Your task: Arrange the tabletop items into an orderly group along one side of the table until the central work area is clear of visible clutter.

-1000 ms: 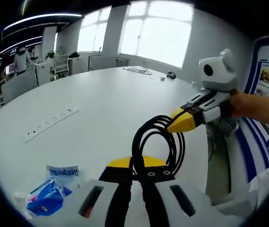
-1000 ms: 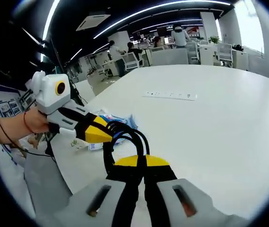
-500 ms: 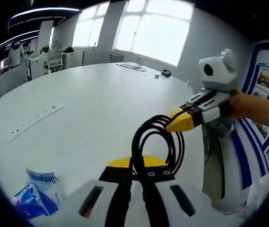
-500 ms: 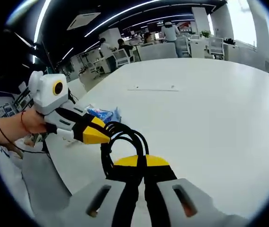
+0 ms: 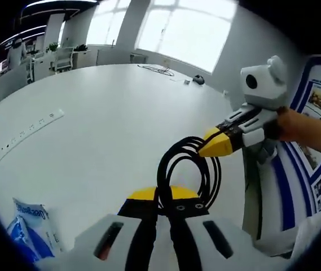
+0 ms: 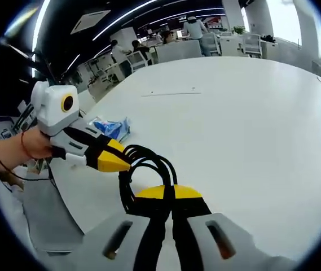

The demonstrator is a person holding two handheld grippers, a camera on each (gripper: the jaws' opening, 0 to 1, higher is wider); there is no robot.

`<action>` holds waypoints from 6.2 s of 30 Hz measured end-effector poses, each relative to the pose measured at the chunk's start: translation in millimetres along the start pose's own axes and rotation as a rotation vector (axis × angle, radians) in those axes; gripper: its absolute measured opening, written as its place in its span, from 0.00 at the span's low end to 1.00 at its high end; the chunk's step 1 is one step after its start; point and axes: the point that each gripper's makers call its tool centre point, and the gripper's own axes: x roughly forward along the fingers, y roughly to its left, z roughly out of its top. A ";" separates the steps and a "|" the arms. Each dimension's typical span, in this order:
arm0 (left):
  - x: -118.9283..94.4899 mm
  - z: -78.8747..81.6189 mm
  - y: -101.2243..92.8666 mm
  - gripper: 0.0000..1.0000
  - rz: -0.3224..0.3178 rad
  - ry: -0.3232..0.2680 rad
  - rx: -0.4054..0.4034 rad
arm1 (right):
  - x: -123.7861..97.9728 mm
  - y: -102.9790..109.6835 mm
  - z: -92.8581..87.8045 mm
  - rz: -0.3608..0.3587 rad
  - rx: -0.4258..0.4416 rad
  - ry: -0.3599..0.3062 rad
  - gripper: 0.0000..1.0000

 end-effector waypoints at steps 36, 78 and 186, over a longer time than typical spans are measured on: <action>45.8 -35.6 22.3 0.04 -0.002 0.089 -0.125 | 43.0 -35.5 -34.9 -0.007 0.072 0.079 0.00; 48.2 -37.6 27.1 0.18 -0.010 0.045 -0.167 | 50.1 -45.4 -40.1 -0.038 0.017 0.082 0.13; -212.5 -34.1 87.2 0.80 0.315 -0.206 -0.135 | 30.6 110.6 73.8 0.028 -0.147 -0.139 0.62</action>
